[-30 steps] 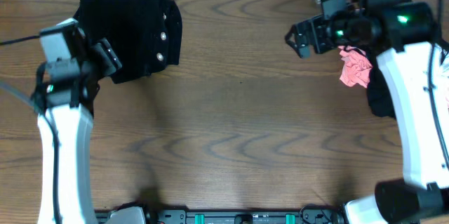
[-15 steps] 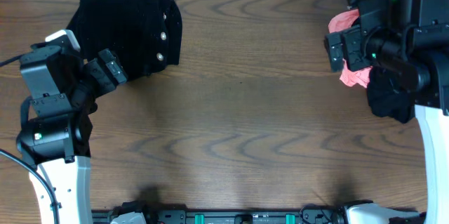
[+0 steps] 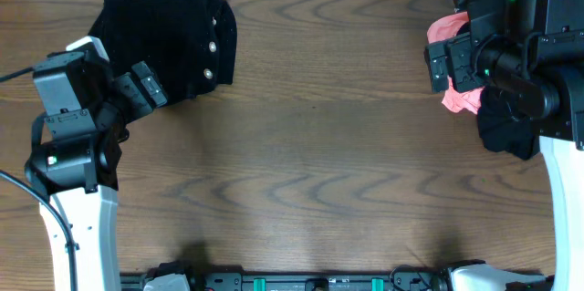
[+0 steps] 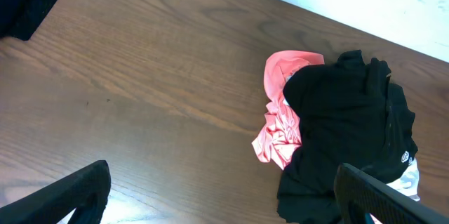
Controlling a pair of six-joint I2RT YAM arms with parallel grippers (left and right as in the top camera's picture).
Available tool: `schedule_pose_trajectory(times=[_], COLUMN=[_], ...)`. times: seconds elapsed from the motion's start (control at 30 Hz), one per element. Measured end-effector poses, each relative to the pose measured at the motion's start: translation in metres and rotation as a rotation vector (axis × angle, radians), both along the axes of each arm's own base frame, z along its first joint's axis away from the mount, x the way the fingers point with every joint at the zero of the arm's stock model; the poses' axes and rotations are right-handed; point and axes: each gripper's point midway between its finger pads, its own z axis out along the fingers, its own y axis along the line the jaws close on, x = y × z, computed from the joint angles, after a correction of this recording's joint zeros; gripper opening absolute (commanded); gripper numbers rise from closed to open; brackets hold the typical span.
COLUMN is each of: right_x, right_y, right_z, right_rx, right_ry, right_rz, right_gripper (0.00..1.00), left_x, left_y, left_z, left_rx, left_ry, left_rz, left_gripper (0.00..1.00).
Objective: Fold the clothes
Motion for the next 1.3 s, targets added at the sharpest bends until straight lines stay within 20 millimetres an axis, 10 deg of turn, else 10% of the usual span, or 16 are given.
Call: schedule_pose_trajectory(times=[0.6,0.9,1.3], right_x=[-0.031,-0.035,-0.073], right_y=[-0.027,-0.047,-0.058], right_z=[-0.004,0.034,-0.101], right_rx=[-0.132,-0.026,0.012], right_ry=[0.027,-0.533,-0.786], right_rz=[-0.040,-0.118,-0.125], right_gripper=[0.99,0.99,0.99], left_x=[0.002,0.002,0.002], left_y=[0.000,0.000,0.000], left_z=[-0.004,-0.004,-0.004], left_rx=[-0.003,-0.003,-0.003], left_ry=[0.012,0.013,0.013], left_rz=[0.000,0.000,0.000], left_gripper=[0.98,0.98,0.98])
